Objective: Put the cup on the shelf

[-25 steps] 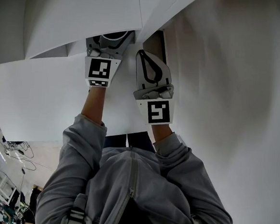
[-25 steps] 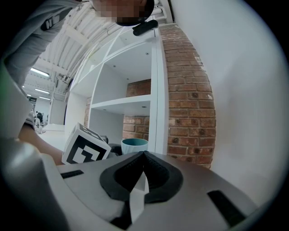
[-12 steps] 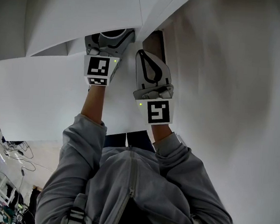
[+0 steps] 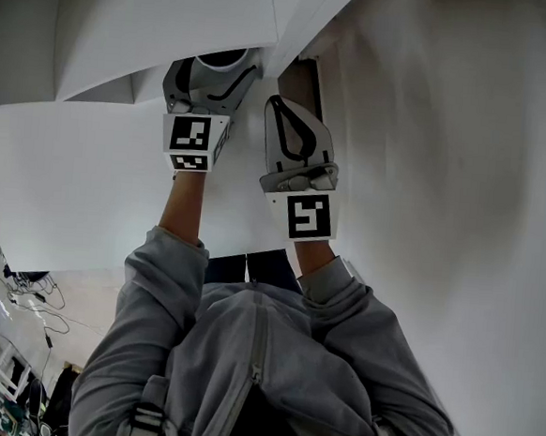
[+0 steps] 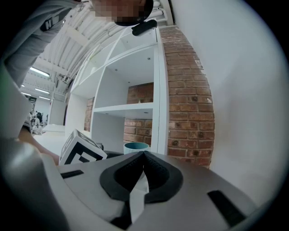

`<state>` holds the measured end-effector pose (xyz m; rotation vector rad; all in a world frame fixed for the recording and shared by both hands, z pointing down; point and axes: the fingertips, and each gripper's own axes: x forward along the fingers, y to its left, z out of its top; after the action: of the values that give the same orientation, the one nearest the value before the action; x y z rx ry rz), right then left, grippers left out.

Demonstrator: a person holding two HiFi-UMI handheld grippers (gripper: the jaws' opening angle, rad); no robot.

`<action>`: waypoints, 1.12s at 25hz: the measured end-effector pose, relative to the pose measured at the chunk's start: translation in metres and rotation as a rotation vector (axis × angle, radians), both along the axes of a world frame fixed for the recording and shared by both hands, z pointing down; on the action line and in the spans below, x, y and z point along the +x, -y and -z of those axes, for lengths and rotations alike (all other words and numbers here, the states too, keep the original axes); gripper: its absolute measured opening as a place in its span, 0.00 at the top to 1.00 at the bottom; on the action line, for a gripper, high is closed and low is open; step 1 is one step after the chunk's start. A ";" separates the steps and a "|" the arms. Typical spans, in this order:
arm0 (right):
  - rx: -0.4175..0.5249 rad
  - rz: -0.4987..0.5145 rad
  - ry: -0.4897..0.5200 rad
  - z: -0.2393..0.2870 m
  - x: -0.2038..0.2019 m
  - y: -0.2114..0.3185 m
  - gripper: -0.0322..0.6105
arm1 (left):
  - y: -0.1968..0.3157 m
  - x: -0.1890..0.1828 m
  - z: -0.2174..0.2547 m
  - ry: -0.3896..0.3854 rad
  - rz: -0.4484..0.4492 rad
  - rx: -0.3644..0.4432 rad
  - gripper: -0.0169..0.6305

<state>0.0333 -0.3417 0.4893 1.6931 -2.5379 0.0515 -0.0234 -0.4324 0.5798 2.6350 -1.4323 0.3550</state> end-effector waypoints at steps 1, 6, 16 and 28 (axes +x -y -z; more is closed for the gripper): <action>0.001 -0.001 -0.001 0.002 0.000 -0.001 0.91 | -0.004 -0.001 -0.001 0.001 0.000 -0.006 0.29; 0.023 -0.002 -0.006 0.016 -0.001 -0.009 0.91 | -0.032 -0.010 -0.002 -0.018 0.022 -0.049 0.29; 0.054 0.013 -0.026 0.048 -0.012 -0.023 0.91 | -0.084 -0.019 0.055 -0.037 0.002 0.001 0.69; 0.045 -0.014 -0.045 0.104 -0.003 -0.044 0.91 | -0.121 -0.030 0.157 -0.065 0.062 0.063 0.96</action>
<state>0.0301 -0.2978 0.3856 1.7084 -2.5130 -0.0434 -0.0534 -0.3118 0.4228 2.6175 -1.5251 0.2198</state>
